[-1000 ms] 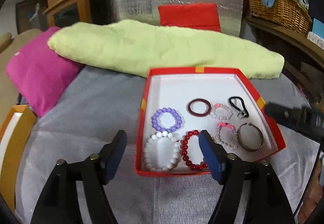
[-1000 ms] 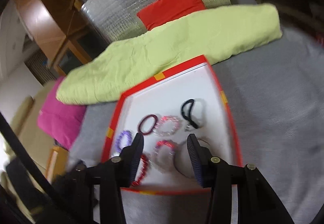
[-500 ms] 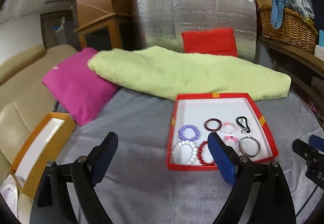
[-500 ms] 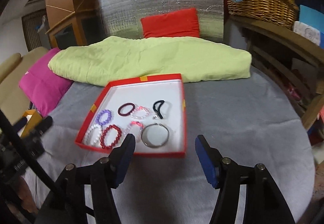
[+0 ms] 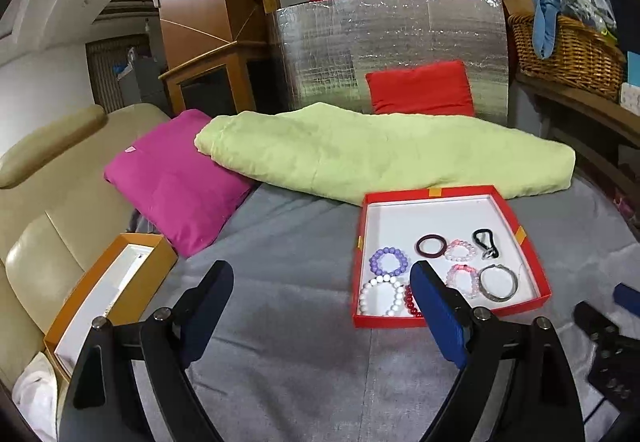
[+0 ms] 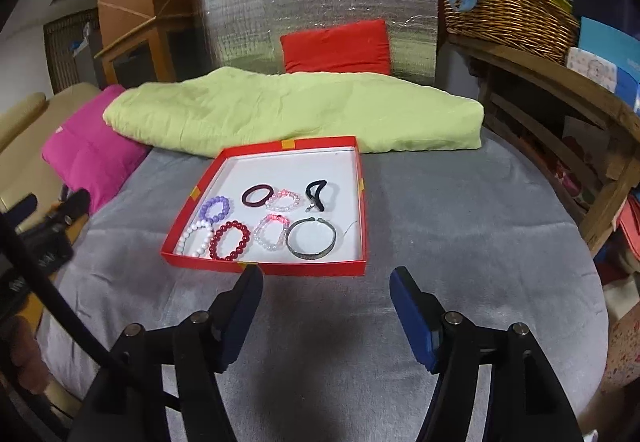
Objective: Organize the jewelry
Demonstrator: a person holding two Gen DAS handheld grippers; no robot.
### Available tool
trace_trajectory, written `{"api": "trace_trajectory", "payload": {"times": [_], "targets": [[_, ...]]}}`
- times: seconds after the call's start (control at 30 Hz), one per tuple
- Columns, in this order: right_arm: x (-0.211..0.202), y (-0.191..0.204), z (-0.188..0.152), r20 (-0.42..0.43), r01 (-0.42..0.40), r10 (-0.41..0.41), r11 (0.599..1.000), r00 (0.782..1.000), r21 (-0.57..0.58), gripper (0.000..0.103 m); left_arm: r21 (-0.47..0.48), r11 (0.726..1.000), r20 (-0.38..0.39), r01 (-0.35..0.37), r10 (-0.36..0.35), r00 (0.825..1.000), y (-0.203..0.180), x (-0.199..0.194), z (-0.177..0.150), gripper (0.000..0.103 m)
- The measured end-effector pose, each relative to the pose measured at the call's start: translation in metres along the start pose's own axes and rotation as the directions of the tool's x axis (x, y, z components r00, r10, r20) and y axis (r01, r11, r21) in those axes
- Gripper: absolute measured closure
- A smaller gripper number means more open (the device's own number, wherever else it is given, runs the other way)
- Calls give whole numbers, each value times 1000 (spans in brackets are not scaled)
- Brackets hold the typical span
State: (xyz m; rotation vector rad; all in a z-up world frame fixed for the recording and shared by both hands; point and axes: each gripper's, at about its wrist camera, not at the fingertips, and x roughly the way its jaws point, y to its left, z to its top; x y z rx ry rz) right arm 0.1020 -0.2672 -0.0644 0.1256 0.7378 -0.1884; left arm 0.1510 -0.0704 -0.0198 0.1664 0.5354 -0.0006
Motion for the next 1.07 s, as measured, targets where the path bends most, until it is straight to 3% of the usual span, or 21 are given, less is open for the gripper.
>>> {"api": "trace_trajectory", "payload": {"times": [0.77, 1.07], "targets": [[5, 21, 0, 38, -2, 3, 1000, 999, -29, 33, -5, 1000, -15, 27, -28, 1000, 6, 3, -5, 13], [16, 21, -3, 13, -11, 12, 999, 1000, -39, 34, -44, 998, -22, 50, -51, 998, 18, 16, -13, 13]]}}
